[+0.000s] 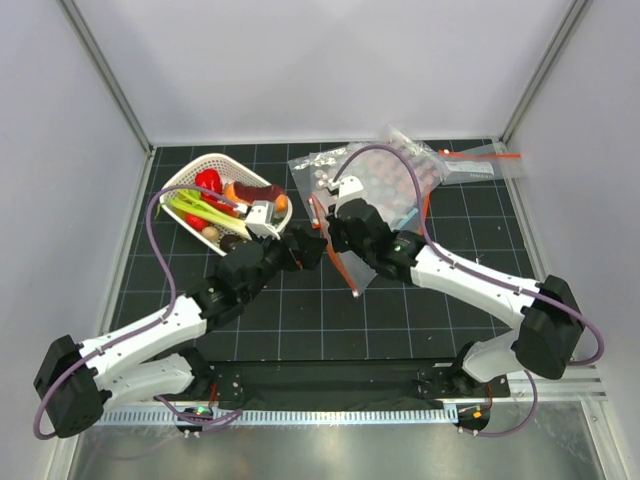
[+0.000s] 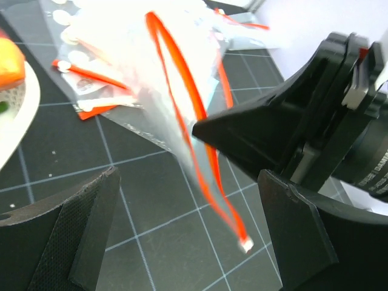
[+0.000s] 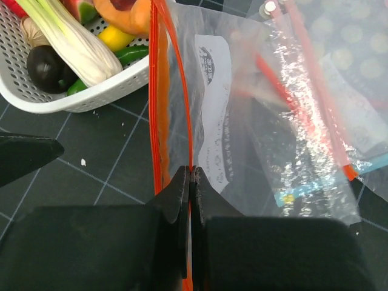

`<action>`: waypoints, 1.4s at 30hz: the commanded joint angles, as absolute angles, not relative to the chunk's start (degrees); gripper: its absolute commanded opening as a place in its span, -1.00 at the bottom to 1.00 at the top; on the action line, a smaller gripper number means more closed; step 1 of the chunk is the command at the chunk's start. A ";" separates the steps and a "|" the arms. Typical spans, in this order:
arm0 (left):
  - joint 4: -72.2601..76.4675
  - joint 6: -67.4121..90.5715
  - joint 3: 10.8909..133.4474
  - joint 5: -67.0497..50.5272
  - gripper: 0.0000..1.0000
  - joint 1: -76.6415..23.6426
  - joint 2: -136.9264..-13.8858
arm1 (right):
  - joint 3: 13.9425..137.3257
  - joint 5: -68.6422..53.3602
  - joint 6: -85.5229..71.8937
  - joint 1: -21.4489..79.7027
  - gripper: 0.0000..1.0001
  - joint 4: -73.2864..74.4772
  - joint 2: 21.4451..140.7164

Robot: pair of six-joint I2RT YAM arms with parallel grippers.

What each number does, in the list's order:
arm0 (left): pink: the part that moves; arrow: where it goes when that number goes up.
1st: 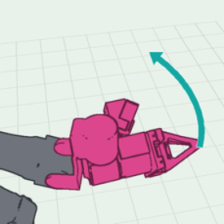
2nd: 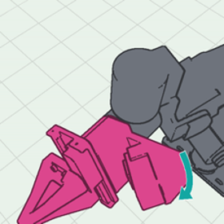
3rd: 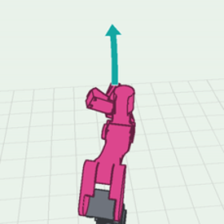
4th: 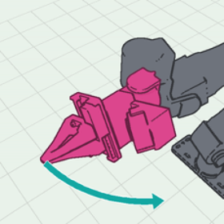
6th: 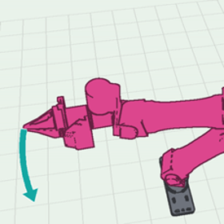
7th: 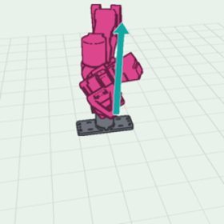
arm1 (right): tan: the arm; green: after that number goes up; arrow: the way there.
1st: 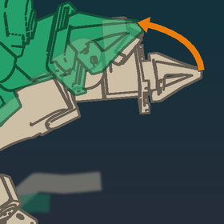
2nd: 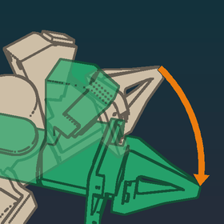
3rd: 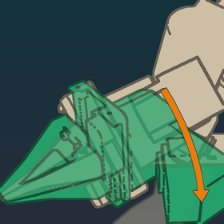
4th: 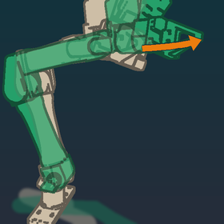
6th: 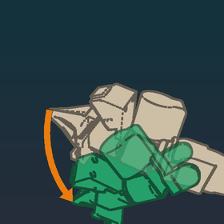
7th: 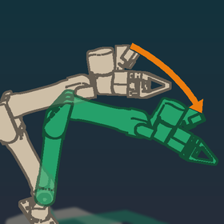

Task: Place the food in the zip-top bag and seal the zipper
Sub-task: Open the zipper of the food storage bag.

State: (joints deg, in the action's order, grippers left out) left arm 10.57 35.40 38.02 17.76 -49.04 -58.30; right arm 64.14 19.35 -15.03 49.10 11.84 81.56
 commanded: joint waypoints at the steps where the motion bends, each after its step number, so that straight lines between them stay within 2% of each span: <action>1: 21.01 33.58 34.98 14.51 1.00 -48.95 -55.55 | 62.06 24.87 -18.01 50.36 -0.98 7.65 77.61; 9: 20.48 30.68 34.54 16.35 0.98 -48.87 -55.37 | 57.04 22.50 -19.16 51.77 -0.98 2.73 71.99; 22: 17.41 29.44 39.19 14.24 0.87 -48.87 -63.54 | 55.81 21.45 -18.90 54.23 -0.98 0.62 71.81; 26: 14.59 29.01 42.26 15.38 0.47 -48.87 -67.75 | 55.64 22.06 -18.46 55.02 -0.98 0.44 71.63; 27: 13.98 29.00 42.80 15.82 0.18 -48.87 -68.46 | 55.72 22.15 -18.37 55.11 -0.98 0.53 71.72; 29: 12.22 29.53 43.68 17.31 -0.11 -48.87 -69.52 | 55.90 22.94 -18.02 55.37 -0.98 0.96 71.81; 30: 11.87 29.71 44.12 18.36 -0.38 -48.87 -70.04 | 56.16 24.24 -17.93 55.46 -0.98 1.23 72.07; 31: 11.69 29.79 44.21 18.46 -0.49 -48.87 -70.22 | 56.51 24.78 -17.76 55.46 -0.98 2.27 72.33; 32: 11.43 29.79 44.30 18.54 -0.70 -48.95 -70.14 | 56.86 25.57 -17.67 55.37 -0.98 2.98 72.51; 36: 11.34 29.88 43.69 19.16 -0.98 -48.95 -69.00 | 57.74 28.30 -17.49 55.46 -0.94 4.31 73.47; 38: 11.51 30.06 43.33 19.51 -0.99 -48.87 -68.21 | 57.92 28.57 -17.49 55.55 -0.73 4.66 74.00; 40: 11.69 30.32 42.98 19.86 -1.00 -48.95 -67.85 | 58.27 28.74 -17.49 55.72 -0.35 5.01 74.79; 42: 11.78 30.50 42.80 20.13 -0.99 -48.87 -67.68 | 58.36 28.74 -17.58 56.16 -0.21 4.75 75.23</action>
